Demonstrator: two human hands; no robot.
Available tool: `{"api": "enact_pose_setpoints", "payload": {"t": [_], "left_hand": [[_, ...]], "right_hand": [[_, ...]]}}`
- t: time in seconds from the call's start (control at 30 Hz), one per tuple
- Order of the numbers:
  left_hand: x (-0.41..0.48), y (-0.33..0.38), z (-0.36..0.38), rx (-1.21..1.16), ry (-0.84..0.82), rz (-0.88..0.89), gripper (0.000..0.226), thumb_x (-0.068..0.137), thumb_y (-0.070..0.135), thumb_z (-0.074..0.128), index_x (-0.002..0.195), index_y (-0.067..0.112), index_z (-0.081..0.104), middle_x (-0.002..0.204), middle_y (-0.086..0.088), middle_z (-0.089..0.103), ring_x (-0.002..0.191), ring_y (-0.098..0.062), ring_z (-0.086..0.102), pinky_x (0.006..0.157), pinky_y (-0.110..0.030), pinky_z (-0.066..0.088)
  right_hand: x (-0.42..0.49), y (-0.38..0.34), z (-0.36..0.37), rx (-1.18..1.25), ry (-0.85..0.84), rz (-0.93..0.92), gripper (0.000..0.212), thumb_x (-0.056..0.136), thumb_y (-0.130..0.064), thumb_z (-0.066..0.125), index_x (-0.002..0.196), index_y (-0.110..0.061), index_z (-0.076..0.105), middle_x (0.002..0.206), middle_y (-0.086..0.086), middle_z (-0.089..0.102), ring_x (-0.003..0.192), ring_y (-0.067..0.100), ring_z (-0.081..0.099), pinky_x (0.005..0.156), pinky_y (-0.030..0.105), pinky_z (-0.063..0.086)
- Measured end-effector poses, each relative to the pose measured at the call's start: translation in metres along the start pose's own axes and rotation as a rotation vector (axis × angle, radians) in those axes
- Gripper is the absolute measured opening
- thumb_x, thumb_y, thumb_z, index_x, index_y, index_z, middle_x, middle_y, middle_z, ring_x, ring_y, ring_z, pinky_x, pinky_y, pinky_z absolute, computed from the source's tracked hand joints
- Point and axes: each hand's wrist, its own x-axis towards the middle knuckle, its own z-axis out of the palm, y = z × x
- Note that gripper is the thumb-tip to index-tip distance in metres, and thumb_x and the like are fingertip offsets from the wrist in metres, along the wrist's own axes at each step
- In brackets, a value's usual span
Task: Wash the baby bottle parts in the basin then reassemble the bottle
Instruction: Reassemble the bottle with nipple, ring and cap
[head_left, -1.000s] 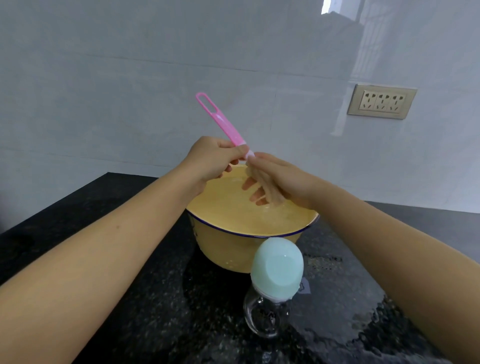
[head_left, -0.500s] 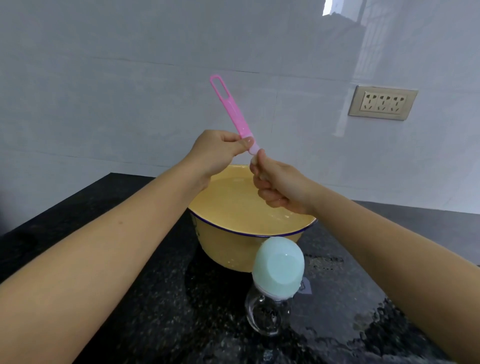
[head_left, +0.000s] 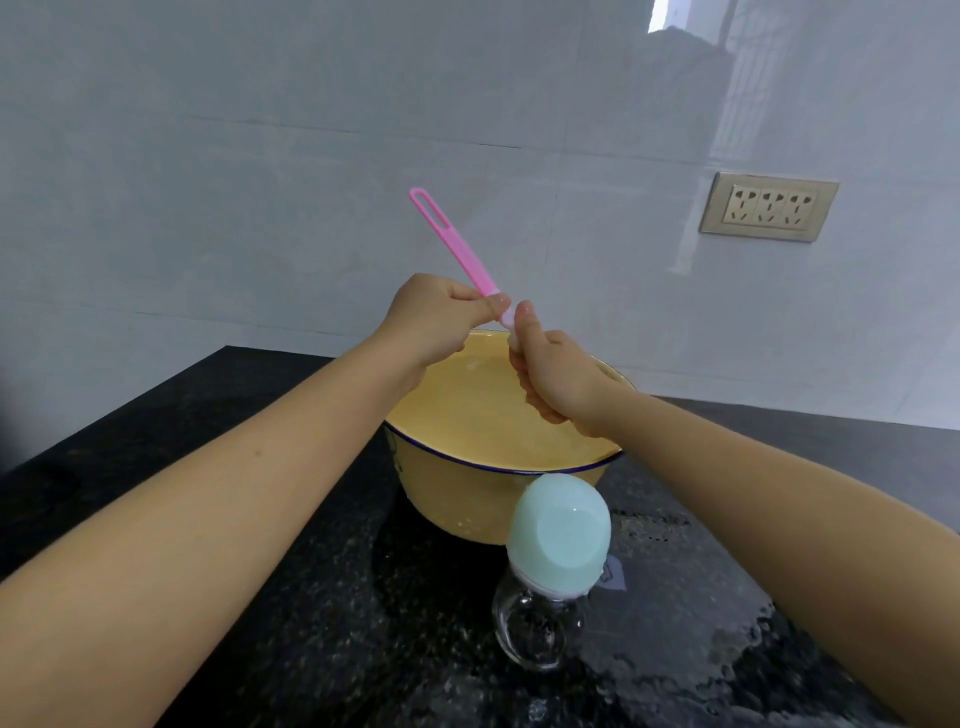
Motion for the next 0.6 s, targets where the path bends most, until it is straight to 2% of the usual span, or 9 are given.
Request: {"api": "enact_pose_setpoints", "payload": {"t": [0.23, 0.33, 0.4, 0.5, 0.57, 0.6], "left_hand": [[-0.003, 0.0, -0.001, -0.005, -0.011, 0.007, 0.027, 0.087, 0.031, 0.064, 0.104, 0.012, 0.072, 0.081, 0.008, 0.059, 0.071, -0.006, 0.05, 0.059, -0.02, 0.042], [-0.005, 0.002, -0.002, -0.033, -0.021, 0.028, 0.019, 0.087, 0.029, 0.065, 0.097, 0.014, 0.071, 0.074, 0.006, 0.06, 0.066, -0.006, 0.054, 0.056, -0.018, 0.047], [-0.007, 0.003, -0.003, -0.054, -0.033, 0.04, 0.016, 0.088, 0.026, 0.065, 0.094, 0.013, 0.07, 0.071, 0.002, 0.062, 0.059, -0.007, 0.057, 0.052, -0.015, 0.051], [-0.01, 0.003, -0.005, -0.074, -0.075, 0.044, 0.016, 0.09, 0.022, 0.062, 0.097, 0.009, 0.069, 0.071, -0.001, 0.066, 0.053, -0.006, 0.06, 0.049, -0.013, 0.05], [-0.012, 0.003, -0.005, -0.058, -0.094, 0.058, 0.016, 0.091, 0.021, 0.061, 0.097, 0.008, 0.069, 0.074, -0.002, 0.068, 0.055, -0.007, 0.062, 0.05, -0.013, 0.05], [-0.012, 0.003, -0.005, -0.042, -0.096, 0.07, 0.016, 0.09, 0.02, 0.061, 0.096, 0.009, 0.07, 0.075, -0.003, 0.068, 0.056, -0.007, 0.063, 0.051, -0.014, 0.05]], "right_hand": [[-0.001, 0.002, 0.003, -0.002, 0.036, -0.031, 0.056, 0.095, -0.059, 0.012, 0.057, -0.02, 0.025, 0.051, -0.003, 0.023, 0.046, 0.014, 0.022, 0.041, 0.022, 0.019], [-0.001, 0.002, 0.001, 0.061, -0.018, -0.035, 0.057, 0.095, -0.06, 0.013, 0.057, -0.02, 0.026, 0.052, -0.004, 0.022, 0.045, 0.012, 0.02, 0.041, 0.023, 0.019], [-0.001, 0.003, -0.003, 0.044, -0.072, -0.03, 0.06, 0.096, -0.059, 0.011, 0.06, -0.017, 0.033, 0.052, -0.004, 0.029, 0.044, 0.012, 0.027, 0.043, 0.025, 0.026], [0.001, 0.005, -0.01, -0.012, -0.098, -0.012, 0.063, 0.097, -0.058, 0.008, 0.08, -0.02, 0.056, 0.065, -0.002, 0.06, 0.06, 0.012, 0.052, 0.063, 0.025, 0.045], [0.002, 0.009, -0.013, 0.032, -0.126, 0.014, 0.053, 0.096, -0.059, 0.014, 0.102, -0.03, 0.058, 0.087, -0.004, 0.07, 0.083, 0.013, 0.062, 0.083, 0.031, 0.048], [0.002, 0.01, -0.016, 0.041, -0.12, 0.026, 0.047, 0.096, -0.059, 0.019, 0.106, -0.034, 0.057, 0.096, -0.006, 0.07, 0.094, 0.015, 0.062, 0.091, 0.035, 0.048]]}}
